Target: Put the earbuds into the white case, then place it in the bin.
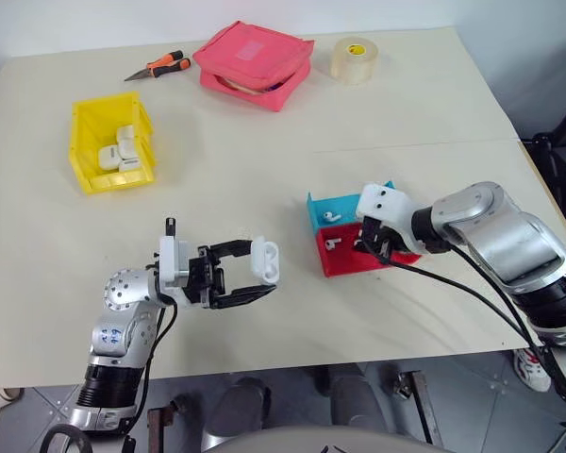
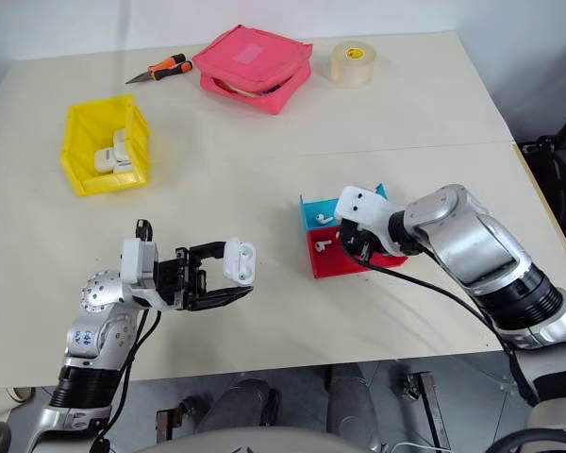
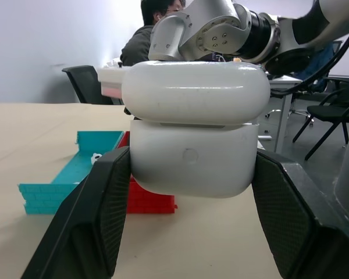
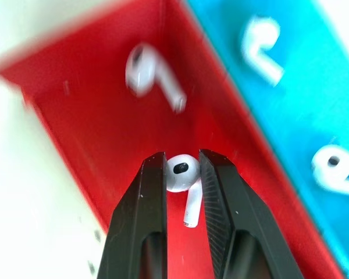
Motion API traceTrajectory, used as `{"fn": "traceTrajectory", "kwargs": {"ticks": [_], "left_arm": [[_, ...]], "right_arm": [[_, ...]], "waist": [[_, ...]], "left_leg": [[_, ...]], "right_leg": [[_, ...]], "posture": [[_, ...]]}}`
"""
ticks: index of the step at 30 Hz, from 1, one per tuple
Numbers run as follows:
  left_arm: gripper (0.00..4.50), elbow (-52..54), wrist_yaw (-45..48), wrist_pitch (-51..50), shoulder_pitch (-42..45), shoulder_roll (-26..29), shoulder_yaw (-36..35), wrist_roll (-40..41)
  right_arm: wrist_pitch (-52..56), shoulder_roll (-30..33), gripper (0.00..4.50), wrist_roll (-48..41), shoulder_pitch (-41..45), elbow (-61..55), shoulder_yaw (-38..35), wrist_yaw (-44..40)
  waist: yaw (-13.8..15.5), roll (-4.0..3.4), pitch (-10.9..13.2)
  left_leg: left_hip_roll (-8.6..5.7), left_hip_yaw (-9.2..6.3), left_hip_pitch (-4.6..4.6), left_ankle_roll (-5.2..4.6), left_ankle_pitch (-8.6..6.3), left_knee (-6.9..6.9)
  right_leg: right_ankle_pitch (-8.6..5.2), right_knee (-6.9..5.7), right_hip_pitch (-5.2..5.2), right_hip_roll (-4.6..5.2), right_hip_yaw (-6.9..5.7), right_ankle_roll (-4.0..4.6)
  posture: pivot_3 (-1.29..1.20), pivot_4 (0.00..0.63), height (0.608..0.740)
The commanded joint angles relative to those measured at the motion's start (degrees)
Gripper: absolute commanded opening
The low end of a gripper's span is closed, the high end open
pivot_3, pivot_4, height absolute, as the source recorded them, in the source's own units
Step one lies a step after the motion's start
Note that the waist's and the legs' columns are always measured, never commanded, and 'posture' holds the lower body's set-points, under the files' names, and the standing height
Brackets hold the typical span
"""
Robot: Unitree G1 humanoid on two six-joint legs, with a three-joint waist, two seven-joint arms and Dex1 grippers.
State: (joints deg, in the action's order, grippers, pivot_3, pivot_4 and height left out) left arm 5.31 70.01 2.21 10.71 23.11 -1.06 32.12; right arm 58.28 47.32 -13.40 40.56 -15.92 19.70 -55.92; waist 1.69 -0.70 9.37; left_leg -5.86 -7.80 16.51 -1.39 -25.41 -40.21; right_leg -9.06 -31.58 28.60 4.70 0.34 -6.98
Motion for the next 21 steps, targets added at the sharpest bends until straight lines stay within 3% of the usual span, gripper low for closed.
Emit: {"fn": "traceTrajectory", "kwargs": {"ticks": [1, 6, 10, 21], "left_arm": [[2.77, -1.94, 1.61, 1.54, 2.00, -0.25, 0.30, 0.26], [2.77, -6.80, 4.27, 2.64, 5.51, -1.42, 0.82, 0.44], [2.77, -12.26, 6.80, 4.54, 8.94, -3.17, 1.07, 0.29], [2.77, -18.98, 10.34, 6.02, 13.80, -5.75, 0.46, 0.68]], "right_arm": [[3.28, -2.03, 0.45, -7.10, -2.50, -7.05, -12.70, 1.51], [4.18, -7.06, 0.45, -17.00, -8.15, -14.48, -24.73, 2.93], [2.97, -13.32, 0.45, -23.62, -9.43, -17.11, -29.66, 6.48], [-2.15, -24.17, 0.45, -29.56, -10.35, -18.60, -25.43, 15.03]], "waist": [[0.05, 0.00, 0.00], [-0.06, 0.00, 0.00], [-0.16, 0.00, 0.00], [-0.31, -0.01, -0.01]], "left_leg": [[0.00, 0.01, 0.00, 0.00, 0.00, 0.00], [0.03, 0.00, -0.01, 0.00, 0.00, 0.00], [0.03, 0.02, -0.04, 0.00, 0.00, -0.01], [0.05, 0.13, -0.08, 0.01, 0.00, -0.02]], "right_leg": [[0.00, 0.00, 0.00, 0.00, 0.01, 0.00], [0.00, 0.02, -0.02, -0.05, -0.01, 0.00], [0.03, -0.02, -0.02, -0.05, 0.00, 0.03], [0.04, -0.06, 0.01, -0.08, -0.01, 0.05]], "posture": [[0.00, 0.150, 0.740], [0.00, 0.150, 0.740], [0.00, 0.150, 0.740], [0.00, 0.150, 0.740]]}}
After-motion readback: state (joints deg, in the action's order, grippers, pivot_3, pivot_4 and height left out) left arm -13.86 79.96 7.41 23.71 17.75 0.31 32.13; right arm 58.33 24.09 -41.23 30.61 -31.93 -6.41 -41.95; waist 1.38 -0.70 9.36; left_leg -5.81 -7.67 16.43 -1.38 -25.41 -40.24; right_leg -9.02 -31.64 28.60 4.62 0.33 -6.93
